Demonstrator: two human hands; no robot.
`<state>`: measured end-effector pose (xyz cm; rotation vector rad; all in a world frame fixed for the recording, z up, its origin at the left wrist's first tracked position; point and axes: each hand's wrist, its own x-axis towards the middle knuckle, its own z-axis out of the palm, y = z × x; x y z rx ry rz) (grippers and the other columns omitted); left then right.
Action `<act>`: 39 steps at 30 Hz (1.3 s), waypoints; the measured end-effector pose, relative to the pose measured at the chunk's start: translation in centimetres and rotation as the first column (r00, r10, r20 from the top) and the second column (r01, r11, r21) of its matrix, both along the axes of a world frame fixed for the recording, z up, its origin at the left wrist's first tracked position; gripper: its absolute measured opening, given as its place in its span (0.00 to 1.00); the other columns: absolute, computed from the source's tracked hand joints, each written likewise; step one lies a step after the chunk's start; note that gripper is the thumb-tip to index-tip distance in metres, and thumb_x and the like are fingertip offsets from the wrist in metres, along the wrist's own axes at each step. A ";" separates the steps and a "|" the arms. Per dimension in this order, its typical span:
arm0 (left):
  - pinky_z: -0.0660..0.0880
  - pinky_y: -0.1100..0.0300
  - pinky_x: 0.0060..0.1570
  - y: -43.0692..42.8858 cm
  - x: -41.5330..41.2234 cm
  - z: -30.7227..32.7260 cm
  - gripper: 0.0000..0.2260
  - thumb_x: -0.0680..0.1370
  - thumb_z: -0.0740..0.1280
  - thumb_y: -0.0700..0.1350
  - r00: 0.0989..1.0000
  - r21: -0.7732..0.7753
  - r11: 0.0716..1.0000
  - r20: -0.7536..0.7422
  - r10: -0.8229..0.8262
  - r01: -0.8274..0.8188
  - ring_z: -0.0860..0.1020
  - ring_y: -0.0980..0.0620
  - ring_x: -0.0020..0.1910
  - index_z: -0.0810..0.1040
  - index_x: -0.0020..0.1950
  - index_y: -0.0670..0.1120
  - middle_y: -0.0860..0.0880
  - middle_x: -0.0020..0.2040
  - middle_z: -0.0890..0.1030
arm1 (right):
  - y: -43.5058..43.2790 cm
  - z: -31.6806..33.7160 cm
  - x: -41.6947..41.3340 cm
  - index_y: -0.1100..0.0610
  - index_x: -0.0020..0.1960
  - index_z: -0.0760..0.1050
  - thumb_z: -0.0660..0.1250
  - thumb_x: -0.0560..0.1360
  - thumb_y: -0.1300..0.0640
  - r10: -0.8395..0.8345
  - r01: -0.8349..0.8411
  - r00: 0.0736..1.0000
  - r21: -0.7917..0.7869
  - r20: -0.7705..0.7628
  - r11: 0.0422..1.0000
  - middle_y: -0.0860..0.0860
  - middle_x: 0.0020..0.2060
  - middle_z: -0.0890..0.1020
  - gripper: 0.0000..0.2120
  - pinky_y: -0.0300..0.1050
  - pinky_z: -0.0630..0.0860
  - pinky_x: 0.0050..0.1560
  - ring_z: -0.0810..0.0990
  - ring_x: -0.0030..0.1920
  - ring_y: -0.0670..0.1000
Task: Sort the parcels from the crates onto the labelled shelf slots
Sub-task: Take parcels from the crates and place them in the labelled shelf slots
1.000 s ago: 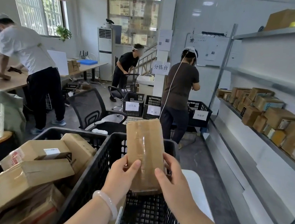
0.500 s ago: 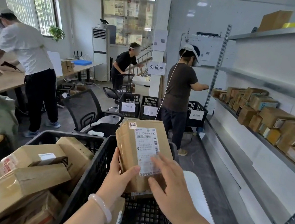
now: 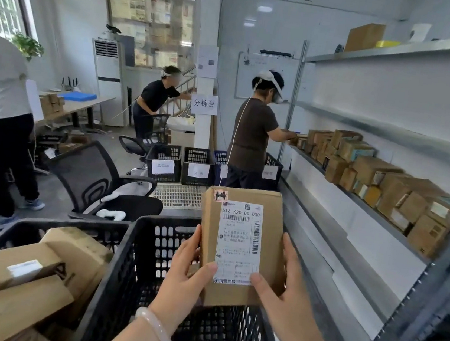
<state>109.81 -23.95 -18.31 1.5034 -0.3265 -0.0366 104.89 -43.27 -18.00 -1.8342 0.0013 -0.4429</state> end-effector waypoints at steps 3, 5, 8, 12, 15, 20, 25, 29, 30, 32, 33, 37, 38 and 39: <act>0.78 0.68 0.47 -2.6 0.5 0.3 0.26 0.79 0.68 0.49 0.994 0.066 0.997 0.109 0.022 -0.029 0.73 0.71 0.58 0.63 0.68 0.73 0.59 0.67 0.70 | -1.5 0.5 -1.2 0.24 0.69 0.50 0.71 0.70 0.43 -0.129 0.128 0.991 0.010 0.023 0.992 0.26 0.64 0.66 0.39 0.35 0.72 0.60 0.68 0.64 0.33; 0.79 0.64 0.54 -5.1 0.6 0.4 0.26 0.79 0.66 0.49 0.985 0.154 0.988 0.174 -0.001 -0.026 0.71 0.72 0.60 0.62 0.64 0.80 0.63 0.67 0.70 | -3.0 0.6 -2.4 0.26 0.70 0.51 0.72 0.70 0.44 -0.237 0.237 0.971 0.002 0.030 0.972 0.30 0.65 0.68 0.39 0.42 0.74 0.63 0.69 0.65 0.36; 0.75 0.55 0.64 -9.5 0.3 0.5 0.29 0.81 0.65 0.49 0.959 0.187 0.981 0.263 -0.103 0.054 0.69 0.67 0.67 0.57 0.65 0.82 0.69 0.67 0.70 | -5.6 0.8 -4.8 0.27 0.70 0.53 0.73 0.72 0.48 -0.402 0.402 0.915 -0.015 0.036 0.915 0.36 0.66 0.70 0.39 0.53 0.75 0.63 0.70 0.65 0.42; 0.72 0.54 0.67 -15.7 -2.0 1.5 0.27 0.82 0.59 0.52 0.876 0.260 0.944 0.381 -0.294 0.203 0.63 0.71 0.69 0.51 0.71 0.79 0.75 0.68 0.65 | -9.3 1.6 -9.5 0.22 0.68 0.50 0.73 0.70 0.46 -0.600 0.603 0.797 -0.055 0.070 0.796 0.39 0.68 0.68 0.40 0.56 0.75 0.63 0.70 0.66 0.44; 0.72 0.62 0.66 -20.0 -5.0 2.6 0.24 0.81 0.56 0.57 0.798 0.306 0.910 0.452 -0.398 0.281 0.62 0.71 0.68 0.52 0.71 0.78 0.65 0.72 0.65 | -12.0 2.3 -14.2 0.26 0.70 0.51 0.74 0.71 0.47 -0.692 0.701 0.713 -0.067 0.113 0.710 0.38 0.68 0.67 0.41 0.53 0.74 0.65 0.69 0.67 0.40; 0.61 0.84 0.55 -26.3 -12.4 4.6 0.38 0.76 0.72 0.53 0.663 0.312 0.836 0.511 -0.548 0.451 0.57 0.77 0.66 0.50 0.71 0.78 0.61 0.71 0.61 | -15.5 4.5 -23.5 0.26 0.71 0.50 0.74 0.70 0.45 -0.785 0.801 0.598 -0.121 0.158 0.586 0.37 0.69 0.67 0.42 0.49 0.76 0.61 0.69 0.65 0.38; 0.68 0.79 0.56 -32.3 -22.9 6.4 0.40 0.73 0.75 0.47 0.597 0.198 0.781 0.542 -0.591 0.593 0.64 0.73 0.66 0.56 0.72 0.75 0.60 0.71 0.65 | -18.7 6.9 -36.0 0.27 0.72 0.43 0.70 0.70 0.39 -0.842 0.861 0.489 -0.282 0.228 0.424 0.31 0.69 0.62 0.43 0.44 0.70 0.65 0.66 0.68 0.37; 0.73 0.60 0.65 -37.0 -33.4 7.4 0.39 0.74 0.75 0.49 0.530 0.169 0.713 0.558 -0.638 0.680 0.64 0.68 0.68 0.55 0.73 0.74 0.59 0.72 0.65 | -20.7 8.0 -48.3 0.29 0.73 0.46 0.67 0.71 0.39 -0.871 0.852 0.365 -0.496 0.330 0.169 0.28 0.72 0.55 0.40 0.33 0.60 0.60 0.54 0.66 0.25; 0.73 0.59 0.65 -38.2 -36.2 7.7 0.39 0.73 0.74 0.50 0.504 0.166 0.687 0.563 -0.655 0.707 0.64 0.66 0.69 0.55 0.73 0.74 0.58 0.72 0.65 | -21.0 8.2 -51.4 0.28 0.73 0.46 0.66 0.71 0.37 -0.878 0.829 0.334 -0.550 0.342 0.101 0.27 0.72 0.51 0.38 0.33 0.59 0.61 0.50 0.66 0.24; 0.73 0.68 0.61 -40.3 -41.9 8.1 0.38 0.73 0.73 0.53 0.446 0.161 0.644 0.597 -0.667 0.748 0.64 0.66 0.69 0.54 0.73 0.74 0.58 0.73 0.65 | -21.3 8.7 -57.4 0.26 0.72 0.45 0.63 0.72 0.36 -0.894 0.782 0.273 -0.624 0.356 -0.010 0.26 0.72 0.44 0.36 0.35 0.57 0.65 0.45 0.68 0.26; 0.71 0.74 0.58 -41.3 -44.7 8.4 0.37 0.73 0.73 0.53 0.421 0.158 0.621 0.605 -0.676 0.768 0.64 0.66 0.69 0.54 0.73 0.74 0.58 0.73 0.65 | -21.3 8.9 -60.3 0.26 0.71 0.44 0.63 0.73 0.36 -0.900 0.765 0.242 -0.642 0.362 -0.052 0.26 0.72 0.42 0.36 0.38 0.57 0.68 0.46 0.70 0.30; 0.70 0.76 0.57 -44.1 -55.4 9.4 0.36 0.72 0.70 0.58 0.317 0.151 0.495 0.604 -0.731 0.856 0.66 0.62 0.68 0.54 0.74 0.72 0.56 0.72 0.65 | -20.8 9.8 -70.6 0.27 0.71 0.42 0.63 0.73 0.35 -0.913 0.681 0.125 -0.703 0.388 -0.205 0.26 0.70 0.37 0.36 0.42 0.55 0.70 0.48 0.72 0.37; 0.69 0.77 0.57 -44.6 -57.7 9.6 0.36 0.72 0.69 0.59 0.293 0.143 0.466 0.610 -0.736 0.873 0.65 0.63 0.68 0.55 0.75 0.70 0.55 0.72 0.65 | -20.6 10.1 -72.8 0.27 0.71 0.42 0.62 0.73 0.34 -0.915 0.667 0.092 -0.707 0.392 -0.235 0.26 0.70 0.37 0.36 0.42 0.54 0.70 0.48 0.72 0.37; 0.69 0.77 0.57 -45.2 -59.8 9.9 0.35 0.71 0.69 0.59 0.271 0.133 0.438 0.618 -0.738 0.889 0.65 0.64 0.68 0.56 0.75 0.68 0.54 0.72 0.66 | -20.4 10.4 -74.9 0.28 0.72 0.43 0.61 0.73 0.34 -0.918 0.661 0.059 -0.705 0.392 -0.258 0.27 0.71 0.38 0.36 0.43 0.54 0.70 0.49 0.73 0.38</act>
